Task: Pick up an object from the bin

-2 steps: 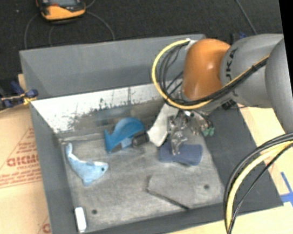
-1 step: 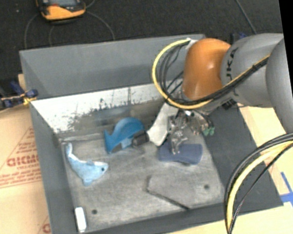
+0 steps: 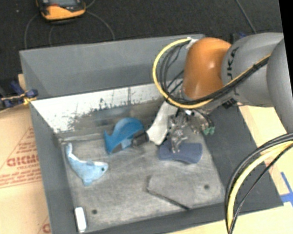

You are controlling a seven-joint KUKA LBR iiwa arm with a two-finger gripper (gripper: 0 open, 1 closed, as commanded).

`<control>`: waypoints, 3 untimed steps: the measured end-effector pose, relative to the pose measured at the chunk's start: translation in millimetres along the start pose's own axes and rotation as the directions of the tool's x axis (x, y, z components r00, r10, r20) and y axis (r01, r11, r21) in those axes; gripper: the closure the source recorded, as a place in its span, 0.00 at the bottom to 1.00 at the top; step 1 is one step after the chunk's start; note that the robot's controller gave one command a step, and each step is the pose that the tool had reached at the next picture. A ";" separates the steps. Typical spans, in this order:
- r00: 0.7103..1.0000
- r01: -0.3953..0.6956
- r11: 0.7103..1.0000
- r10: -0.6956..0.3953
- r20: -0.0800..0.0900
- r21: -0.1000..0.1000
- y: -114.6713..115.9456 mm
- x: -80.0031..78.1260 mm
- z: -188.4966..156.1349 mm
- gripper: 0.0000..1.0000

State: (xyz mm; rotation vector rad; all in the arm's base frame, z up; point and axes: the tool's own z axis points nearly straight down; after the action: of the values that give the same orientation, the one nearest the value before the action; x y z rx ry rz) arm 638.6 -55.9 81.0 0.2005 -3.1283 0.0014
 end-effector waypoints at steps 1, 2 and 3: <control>1.000 0.000 1.000 0.000 -0.001 0.000 0.2 1.7 -5.1 1.00; 1.000 0.000 1.000 0.000 -0.004 0.000 0.4 3.6 -24.2 1.00; 1.000 0.000 1.000 0.000 0.003 0.001 0.0 2.0 -47.3 1.00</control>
Offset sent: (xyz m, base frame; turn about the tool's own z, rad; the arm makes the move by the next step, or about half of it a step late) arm -0.0001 -0.0002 0.0020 0.0000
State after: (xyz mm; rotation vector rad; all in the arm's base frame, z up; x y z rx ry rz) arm 636.9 -56.1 128.3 0.2007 -3.1311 0.0030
